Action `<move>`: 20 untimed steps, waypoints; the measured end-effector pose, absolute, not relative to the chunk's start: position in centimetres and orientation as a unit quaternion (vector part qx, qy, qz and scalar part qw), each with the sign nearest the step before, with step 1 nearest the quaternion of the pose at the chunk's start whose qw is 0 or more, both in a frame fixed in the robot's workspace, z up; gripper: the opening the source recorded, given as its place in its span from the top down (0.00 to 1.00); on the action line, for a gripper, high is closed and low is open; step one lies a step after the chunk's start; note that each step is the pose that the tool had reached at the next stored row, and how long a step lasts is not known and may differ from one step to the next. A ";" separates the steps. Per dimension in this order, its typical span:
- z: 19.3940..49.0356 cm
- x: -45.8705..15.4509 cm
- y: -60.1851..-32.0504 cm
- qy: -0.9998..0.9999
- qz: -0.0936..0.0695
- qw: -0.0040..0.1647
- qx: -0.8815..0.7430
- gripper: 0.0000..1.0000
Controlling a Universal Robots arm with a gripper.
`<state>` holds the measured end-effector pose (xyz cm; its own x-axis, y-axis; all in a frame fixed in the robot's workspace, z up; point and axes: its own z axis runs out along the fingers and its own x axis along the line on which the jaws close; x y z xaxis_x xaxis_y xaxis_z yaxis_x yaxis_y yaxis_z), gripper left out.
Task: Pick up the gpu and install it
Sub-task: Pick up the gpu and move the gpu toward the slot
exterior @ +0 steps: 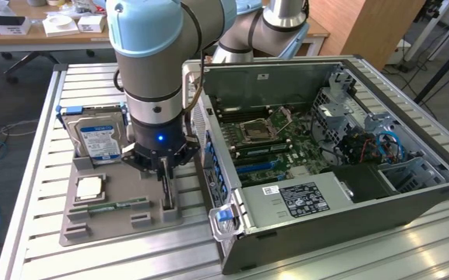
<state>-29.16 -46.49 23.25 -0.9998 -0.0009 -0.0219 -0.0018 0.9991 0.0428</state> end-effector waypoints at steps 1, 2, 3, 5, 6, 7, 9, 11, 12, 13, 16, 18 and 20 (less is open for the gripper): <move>23.3 -29.2 -46.5 1.000 0.021 0.011 -0.001 0.74; 23.3 -29.2 -46.5 1.000 0.021 0.011 -0.001 0.74; 23.2 -29.2 -46.5 1.000 0.021 0.011 -0.001 0.74; 23.3 -29.2 -46.5 1.000 0.021 0.011 -0.001 0.74; 23.2 -29.2 -46.5 1.000 0.021 0.011 -0.001 0.74; 23.3 -29.2 -46.5 1.000 0.021 0.011 -0.001 0.74; 23.2 -29.2 -46.5 1.000 0.021 0.011 -0.001 0.74; 23.2 -29.2 -46.5 1.000 0.021 0.011 -0.001 0.74; 23.2 -29.2 -46.5 1.000 0.021 0.011 -0.001 0.74; 23.2 -29.2 -46.5 1.000 0.021 0.011 -0.001 0.74; 23.4 -29.2 -46.5 1.000 0.021 0.011 -0.001 0.74; 23.7 -29.2 -46.5 1.000 0.021 0.011 -0.001 0.74; 24.1 -29.2 -46.5 1.000 0.021 0.011 -0.001 0.74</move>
